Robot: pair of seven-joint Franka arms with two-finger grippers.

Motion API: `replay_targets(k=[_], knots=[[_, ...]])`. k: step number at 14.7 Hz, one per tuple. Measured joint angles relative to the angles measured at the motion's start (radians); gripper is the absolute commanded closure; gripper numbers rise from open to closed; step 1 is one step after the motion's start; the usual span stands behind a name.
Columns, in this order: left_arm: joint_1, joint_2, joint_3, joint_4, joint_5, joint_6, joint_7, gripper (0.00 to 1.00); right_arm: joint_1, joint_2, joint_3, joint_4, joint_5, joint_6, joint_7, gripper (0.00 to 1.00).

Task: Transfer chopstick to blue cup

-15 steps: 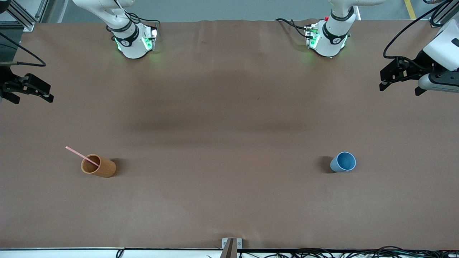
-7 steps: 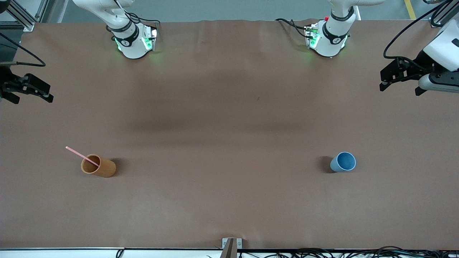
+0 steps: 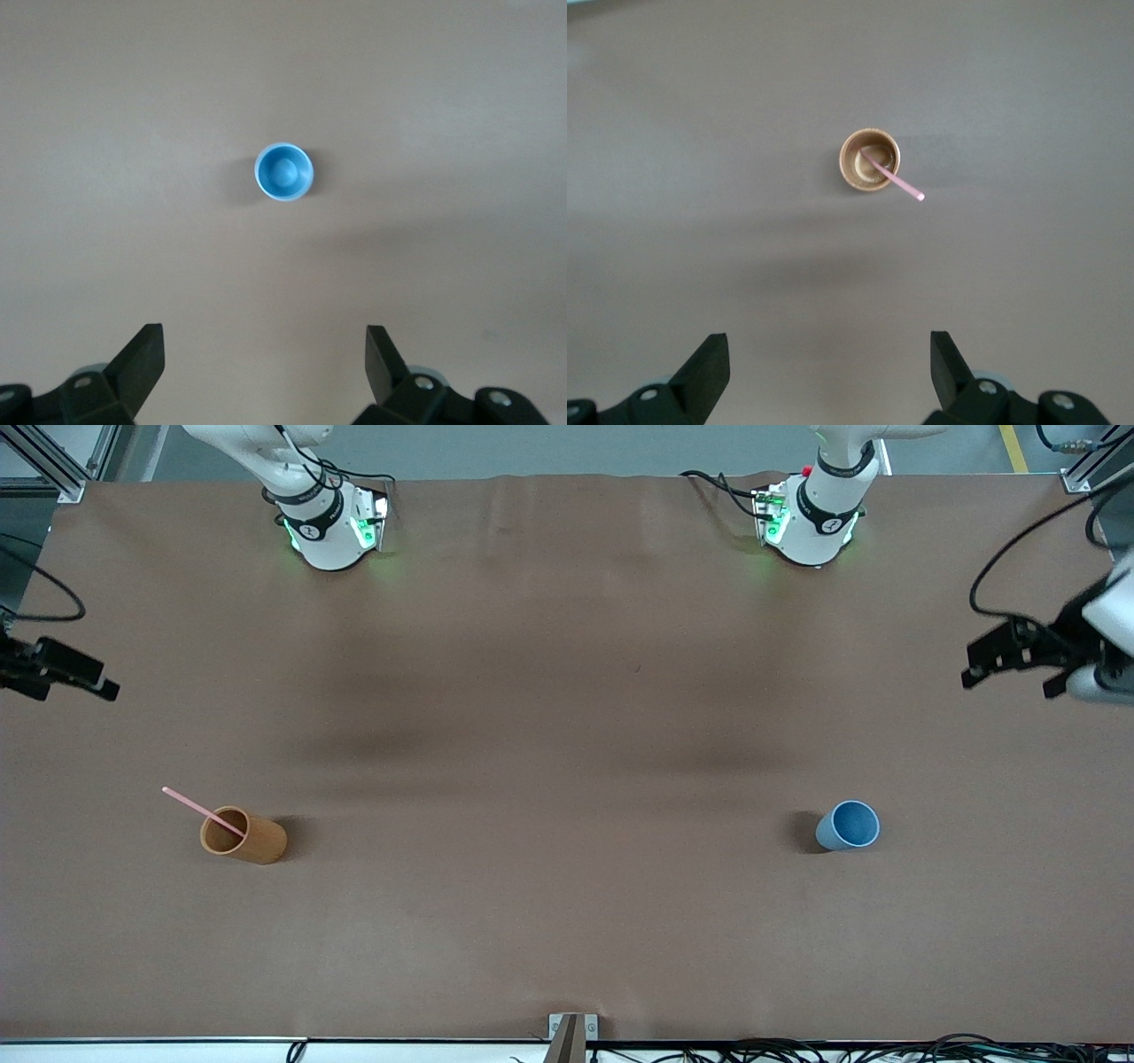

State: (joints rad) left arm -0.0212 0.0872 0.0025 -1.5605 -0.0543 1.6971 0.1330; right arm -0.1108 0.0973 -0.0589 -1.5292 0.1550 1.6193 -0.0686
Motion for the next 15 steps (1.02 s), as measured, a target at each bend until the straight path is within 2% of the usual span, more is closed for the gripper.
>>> replay_targets(k=[3, 5, 7, 11, 12, 13, 14, 15], knots=[[0.004, 0.073, 0.013, -0.195, -0.008, 0.311, 0.027, 0.0, -0.058, 0.046, -0.002, -0.081, 0.078, 0.136, -0.052, 0.1], [0.001, 0.151, 0.01, -0.271, -0.011, 0.453, 0.027, 0.0, -0.081, 0.063, -0.002, -0.169, 0.133, 0.252, -0.101, 0.15], [-0.001, 0.23, 0.008, -0.28, -0.037, 0.536, 0.027, 0.0, -0.099, 0.089, -0.002, -0.229, 0.183, 0.329, -0.14, 0.27], [-0.002, 0.355, 0.008, -0.271, -0.086, 0.666, 0.027, 0.0, -0.124, 0.152, -0.002, -0.251, 0.238, 0.394, -0.18, 0.47], [-0.002, 0.375, 0.008, -0.265, -0.088, 0.676, 0.027, 0.04, -0.128, 0.16, -0.002, -0.256, 0.252, 0.399, -0.185, 0.51], [-0.002, 0.391, 0.008, -0.259, -0.09, 0.683, 0.026, 0.14, -0.132, 0.164, -0.002, -0.262, 0.27, 0.403, -0.195, 0.54], [-0.002, 0.406, 0.008, -0.255, -0.09, 0.696, 0.025, 0.28, -0.138, 0.17, -0.002, -0.269, 0.291, 0.409, -0.206, 0.56], [-0.002, 0.42, 0.008, -0.252, -0.091, 0.708, 0.023, 0.46, -0.144, 0.178, -0.002, -0.275, 0.312, 0.415, -0.221, 0.58]])
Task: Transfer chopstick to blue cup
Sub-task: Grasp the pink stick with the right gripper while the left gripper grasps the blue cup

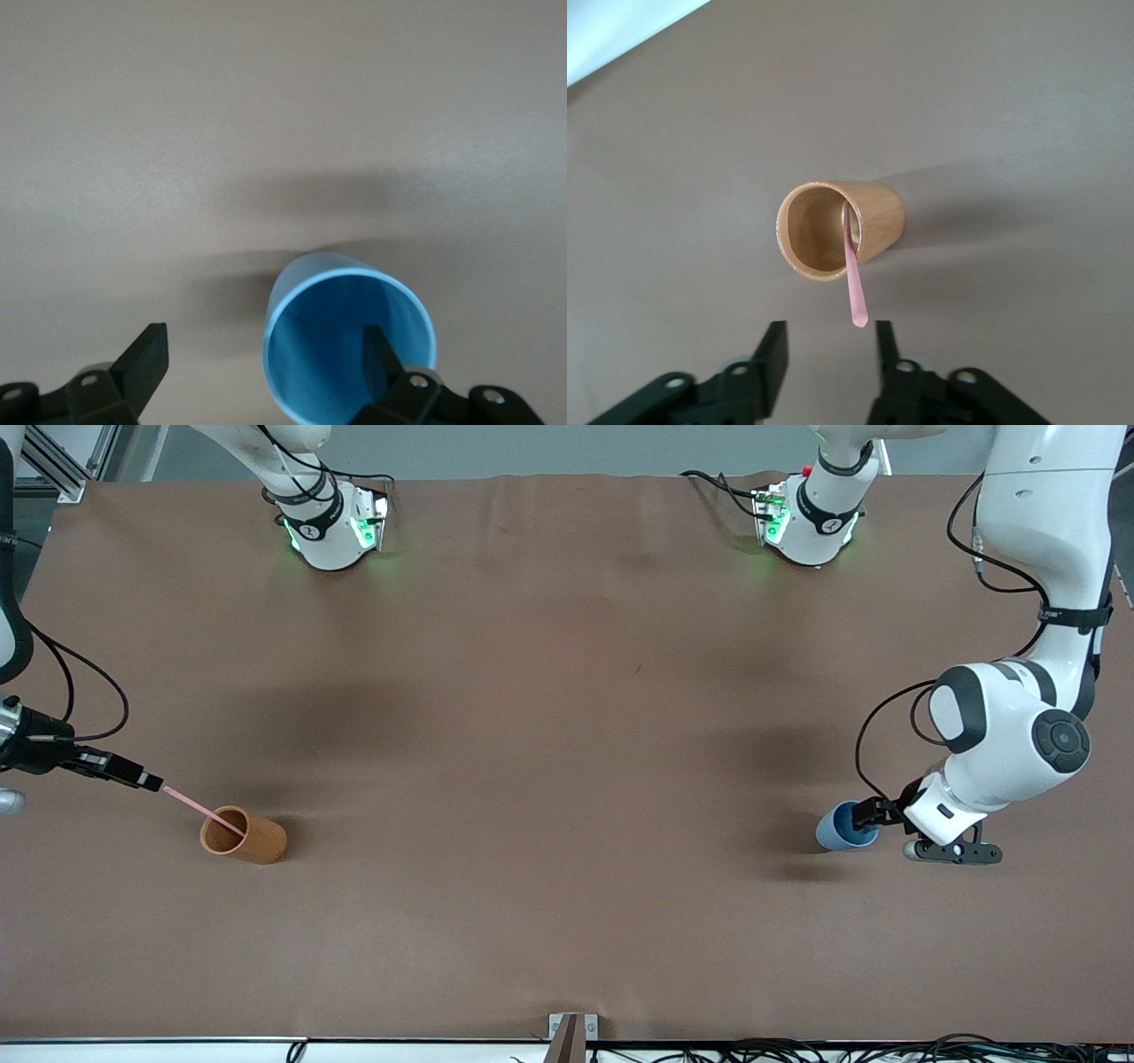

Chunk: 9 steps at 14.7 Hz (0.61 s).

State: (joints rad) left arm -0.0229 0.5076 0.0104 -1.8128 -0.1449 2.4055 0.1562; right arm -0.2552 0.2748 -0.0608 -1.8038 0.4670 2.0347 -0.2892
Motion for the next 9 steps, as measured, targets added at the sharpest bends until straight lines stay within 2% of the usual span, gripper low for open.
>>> replay_targets(k=[2, 3, 6, 9], knots=[[0.0, 0.026, -0.001, 0.001, -0.003, 0.017, 0.0, 0.91, -0.01, 0.019, 0.0, -0.007, 0.027, 0.022, -0.022, 0.61], [-0.001, 0.035, -0.002, 0.001, -0.004, 0.021, 0.001, 1.0, -0.014, 0.029, 0.0, -0.014, 0.042, 0.041, -0.036, 0.62], [-0.002, 0.042, -0.002, 0.001, -0.003, 0.023, 0.01, 1.0, -0.02, 0.053, 0.0, -0.038, 0.108, 0.076, -0.086, 0.67], [-0.003, 0.041, -0.003, 0.007, 0.006, 0.023, 0.015, 1.0, -0.02, 0.056, 0.001, -0.044, 0.127, 0.078, -0.092, 0.76]])
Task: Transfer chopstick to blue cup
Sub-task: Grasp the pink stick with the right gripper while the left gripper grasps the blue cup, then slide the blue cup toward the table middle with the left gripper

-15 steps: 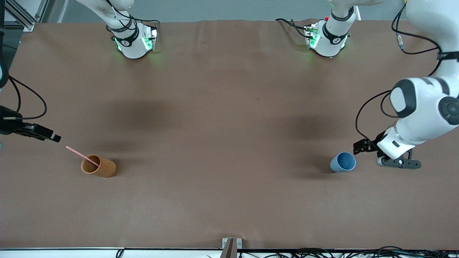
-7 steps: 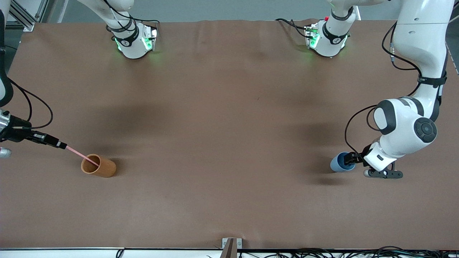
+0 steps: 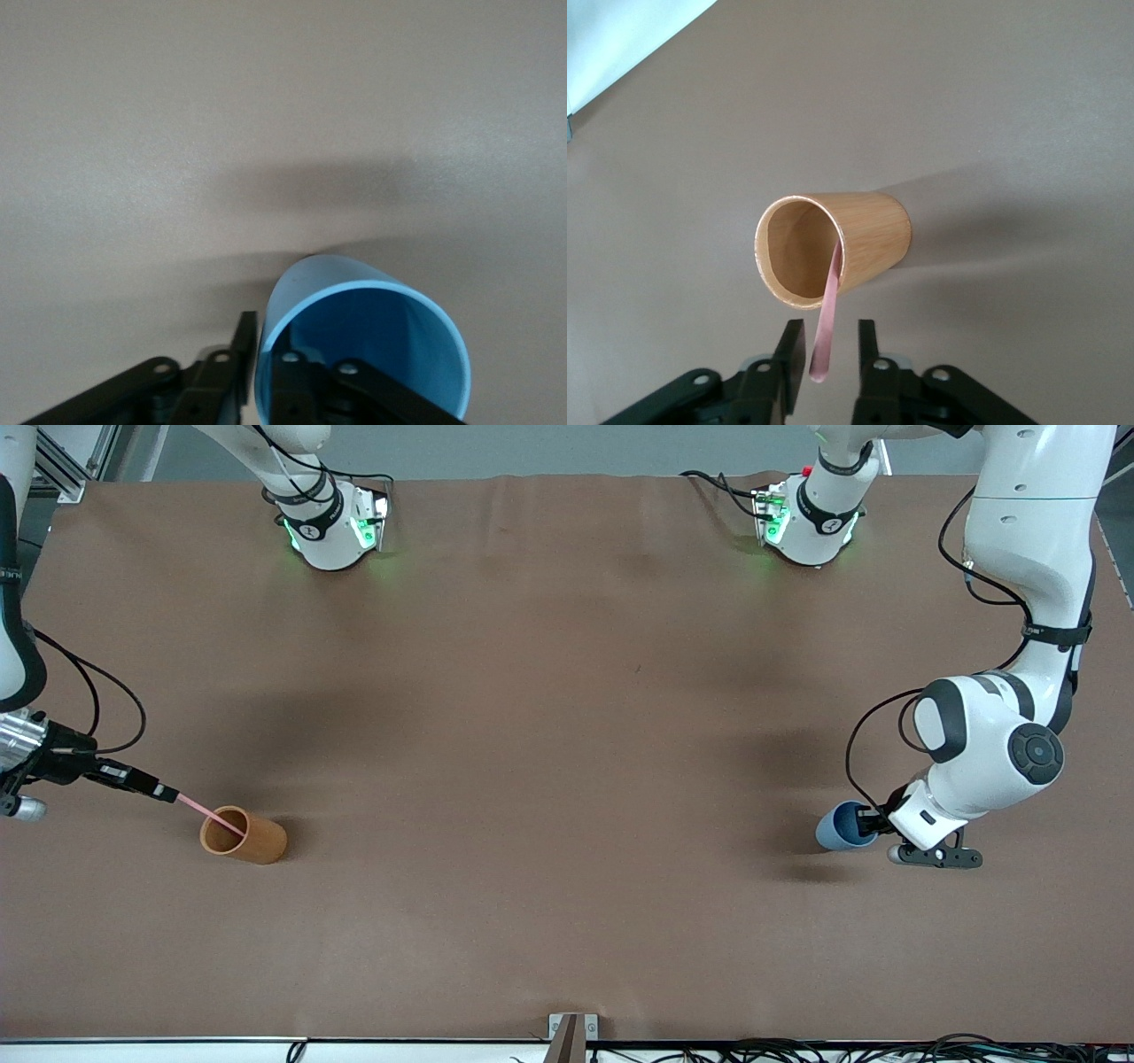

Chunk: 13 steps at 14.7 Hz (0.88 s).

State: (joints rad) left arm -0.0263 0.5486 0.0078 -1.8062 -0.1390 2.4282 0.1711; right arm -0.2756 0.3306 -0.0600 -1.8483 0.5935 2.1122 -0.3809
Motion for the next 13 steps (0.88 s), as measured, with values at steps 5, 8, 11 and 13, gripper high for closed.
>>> replay_targets(k=[5, 8, 11, 13], knots=[[-0.014, -0.057, -0.045, 0.036, 0.004, -0.056, -0.088, 1.0, 0.0, 0.0, 0.0, -0.002, 0.014, 0.0, 0.0, 0.82], [-0.034, -0.088, -0.15, 0.038, 0.046, -0.077, -0.336, 1.0, 0.0, 0.0, 0.001, -0.003, 0.015, -0.002, 0.0, 0.82], [-0.06, -0.086, -0.299, 0.038, 0.173, -0.08, -0.684, 1.0, 0.0, 0.0, 0.001, -0.005, 0.015, -0.008, 0.0, 0.82], [-0.073, -0.071, -0.403, 0.043, 0.269, -0.08, -0.909, 1.0, 0.0, 0.0, 0.001, -0.01, 0.016, -0.012, 0.0, 0.86]])
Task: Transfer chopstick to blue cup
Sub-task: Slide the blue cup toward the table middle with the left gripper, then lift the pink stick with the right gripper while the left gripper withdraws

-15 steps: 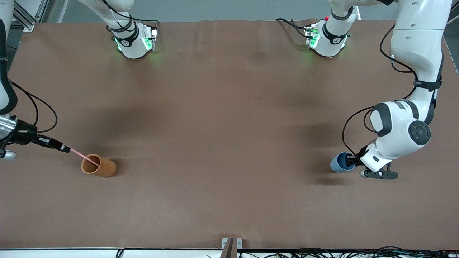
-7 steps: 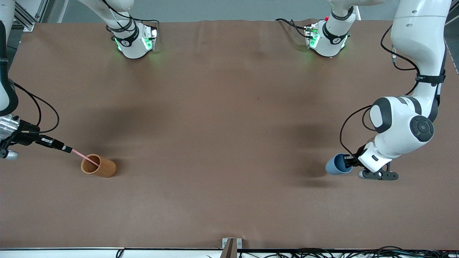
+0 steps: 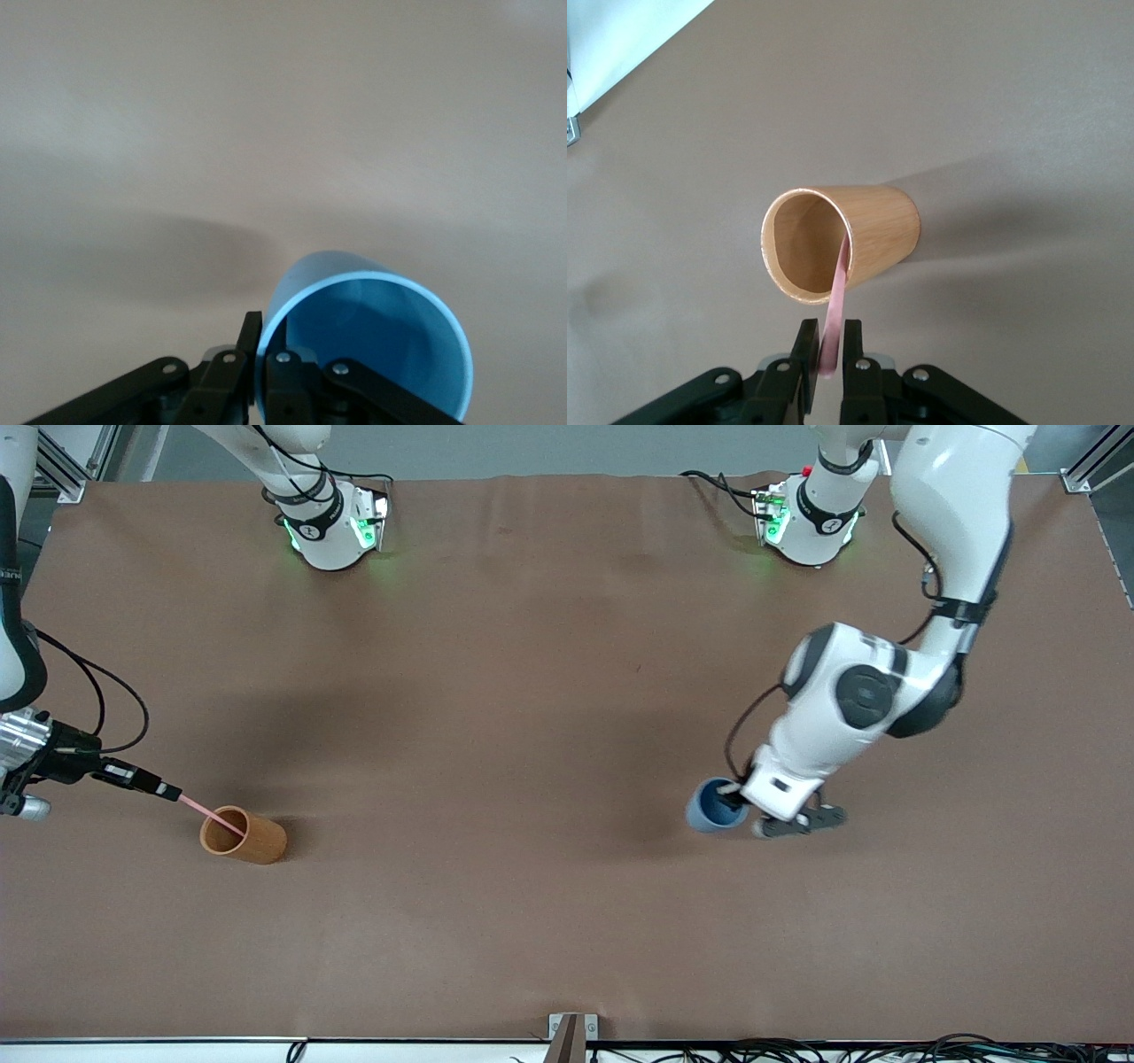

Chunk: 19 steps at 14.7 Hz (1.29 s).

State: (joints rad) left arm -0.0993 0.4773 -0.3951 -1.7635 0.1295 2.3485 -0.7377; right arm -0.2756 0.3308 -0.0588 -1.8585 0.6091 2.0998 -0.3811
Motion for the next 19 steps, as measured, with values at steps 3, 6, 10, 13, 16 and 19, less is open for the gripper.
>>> replay_targets(k=[3, 6, 10, 13, 16, 19], knots=[[-0.054, 0.054, -0.076, 0.037, 0.126, 0.0, -0.255, 1.0, 0.0, 0.0, 0.0, -0.004, 0.001, 0.0, 0.0, 0.97], [-0.113, 0.126, -0.087, 0.071, 0.187, 0.001, -0.381, 0.99, 0.0, 0.0, 0.0, -0.002, 0.001, 0.002, 0.0, 0.98], [-0.156, 0.203, -0.101, 0.107, 0.204, 0.009, -0.44, 0.99, 0.0, -0.018, 0.0, 0.024, 0.001, -0.016, 0.002, 0.98], [-0.169, 0.23, -0.104, 0.128, 0.246, 0.009, -0.458, 0.97, 0.0, -0.062, -0.001, 0.097, -0.06, -0.158, 0.086, 0.98], [-0.168, 0.245, -0.104, 0.133, 0.263, 0.009, -0.463, 0.73, 0.003, -0.096, 0.008, 0.257, -0.188, -0.372, 0.237, 0.98], [-0.167, 0.262, -0.104, 0.135, 0.264, 0.01, -0.463, 0.16, 0.038, -0.115, 0.015, 0.411, -0.313, -0.532, 0.311, 0.98]])
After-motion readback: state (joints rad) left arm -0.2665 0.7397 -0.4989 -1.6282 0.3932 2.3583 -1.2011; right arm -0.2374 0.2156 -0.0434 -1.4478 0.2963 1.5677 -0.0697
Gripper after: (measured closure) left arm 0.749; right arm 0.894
